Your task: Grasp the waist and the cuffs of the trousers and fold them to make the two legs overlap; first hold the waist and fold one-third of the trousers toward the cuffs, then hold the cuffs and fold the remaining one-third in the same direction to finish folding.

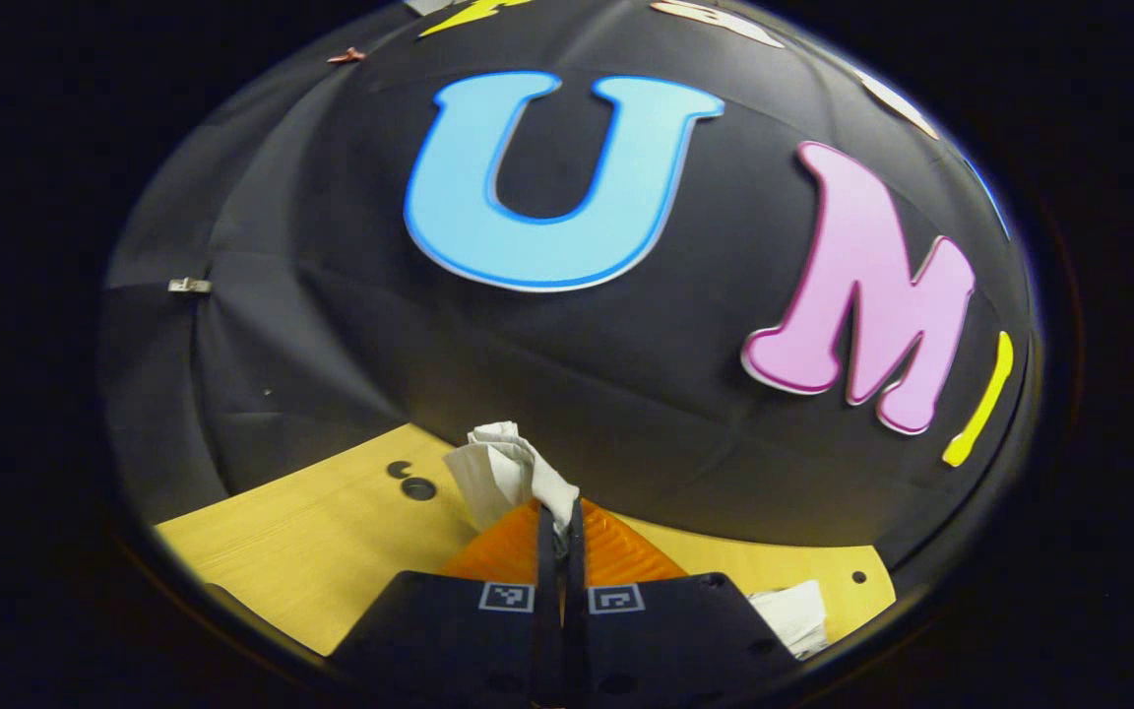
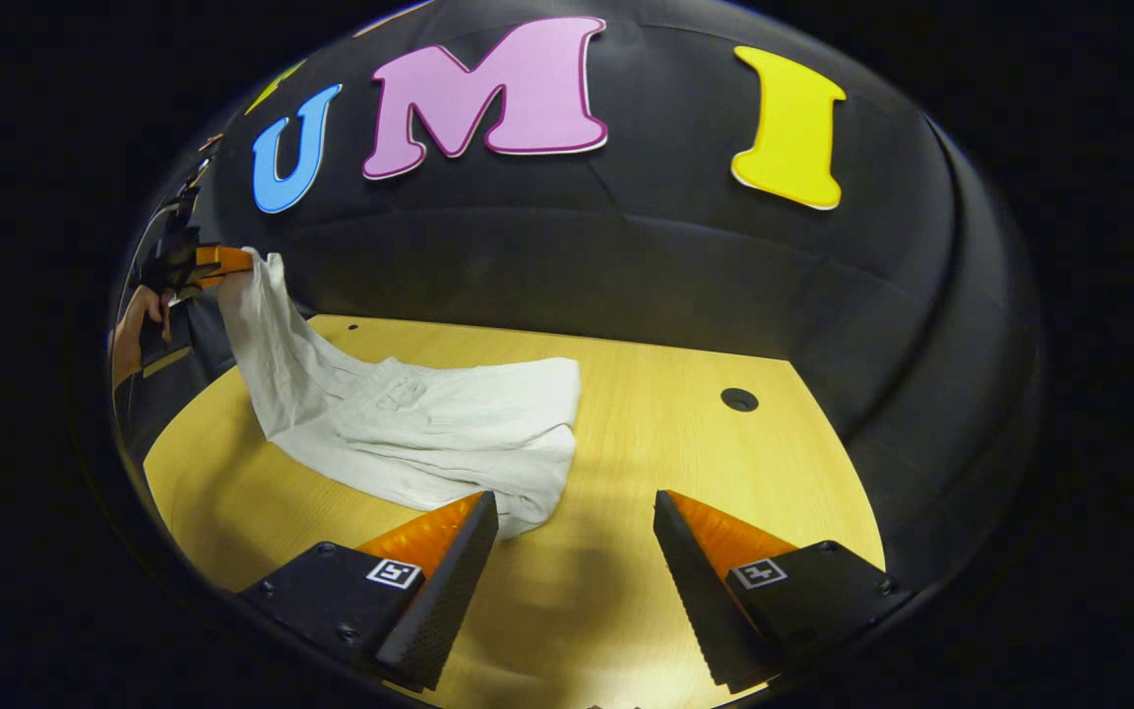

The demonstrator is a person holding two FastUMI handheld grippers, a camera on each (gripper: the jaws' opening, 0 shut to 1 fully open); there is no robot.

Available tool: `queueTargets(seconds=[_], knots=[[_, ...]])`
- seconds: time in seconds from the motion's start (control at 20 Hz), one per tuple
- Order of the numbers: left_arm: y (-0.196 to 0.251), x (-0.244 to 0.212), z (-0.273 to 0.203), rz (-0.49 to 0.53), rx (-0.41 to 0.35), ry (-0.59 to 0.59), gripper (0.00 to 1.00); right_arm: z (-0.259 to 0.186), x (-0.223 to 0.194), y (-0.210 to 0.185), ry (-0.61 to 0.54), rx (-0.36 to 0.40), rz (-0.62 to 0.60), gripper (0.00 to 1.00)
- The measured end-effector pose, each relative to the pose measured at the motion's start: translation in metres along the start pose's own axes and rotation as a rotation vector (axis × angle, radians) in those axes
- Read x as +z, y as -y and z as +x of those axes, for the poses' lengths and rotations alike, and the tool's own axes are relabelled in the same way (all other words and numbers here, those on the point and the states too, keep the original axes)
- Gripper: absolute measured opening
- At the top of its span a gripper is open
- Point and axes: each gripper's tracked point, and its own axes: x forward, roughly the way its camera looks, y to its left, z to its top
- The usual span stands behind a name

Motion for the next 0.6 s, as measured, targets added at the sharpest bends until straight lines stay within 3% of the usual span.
queueTargets(seconds=[0.25,0.55,0.6], knots=[[0.088,-0.001,-0.006,0.086,-0.101,-0.02,0.06,-0.018,-0.007,0.024,0.008,-0.048,0.057,0.98],[0.209,-0.026,-0.016,0.066,-0.284,-0.061,0.05,-0.046,-0.022,0.061,0.013,-0.125,0.124,0.98],[0.214,-0.035,-0.019,0.06,-0.311,-0.078,0.05,-0.051,-0.024,0.067,0.015,-0.138,0.126,0.98]])
